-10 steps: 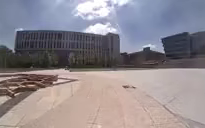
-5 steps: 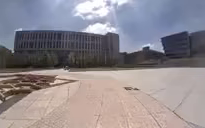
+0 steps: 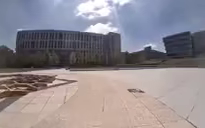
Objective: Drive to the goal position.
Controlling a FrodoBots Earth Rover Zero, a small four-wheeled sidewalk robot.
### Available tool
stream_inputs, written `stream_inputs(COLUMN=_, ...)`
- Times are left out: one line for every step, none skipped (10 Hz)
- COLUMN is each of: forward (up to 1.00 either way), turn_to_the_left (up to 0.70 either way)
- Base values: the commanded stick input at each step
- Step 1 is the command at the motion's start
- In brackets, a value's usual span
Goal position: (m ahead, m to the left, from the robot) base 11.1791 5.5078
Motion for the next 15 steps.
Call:
stream_inputs(forward=0.5, turn_to_the_left=0.0)
stream_inputs(forward=0.5, turn_to_the_left=0.0)
stream_inputs(forward=0.5, turn_to_the_left=0.0)
stream_inputs(forward=0.5, turn_to_the_left=0.0)
stream_inputs(forward=0.5, turn_to_the_left=0.0)
stream_inputs(forward=0.5, turn_to_the_left=0.0)
stream_inputs(forward=0.5, turn_to_the_left=0.0)
stream_inputs(forward=0.5, turn_to_the_left=0.0)
stream_inputs(forward=0.5, turn_to_the_left=0.0)
stream_inputs(forward=0.5, turn_to_the_left=0.0)
stream_inputs(forward=0.5, turn_to_the_left=0.0)
stream_inputs(forward=0.5, turn_to_the_left=0.0)
stream_inputs(forward=0.5, turn_to_the_left=0.0)
stream_inputs(forward=0.5, turn_to_the_left=0.0)
stream_inputs(forward=0.5, turn_to_the_left=0.0)
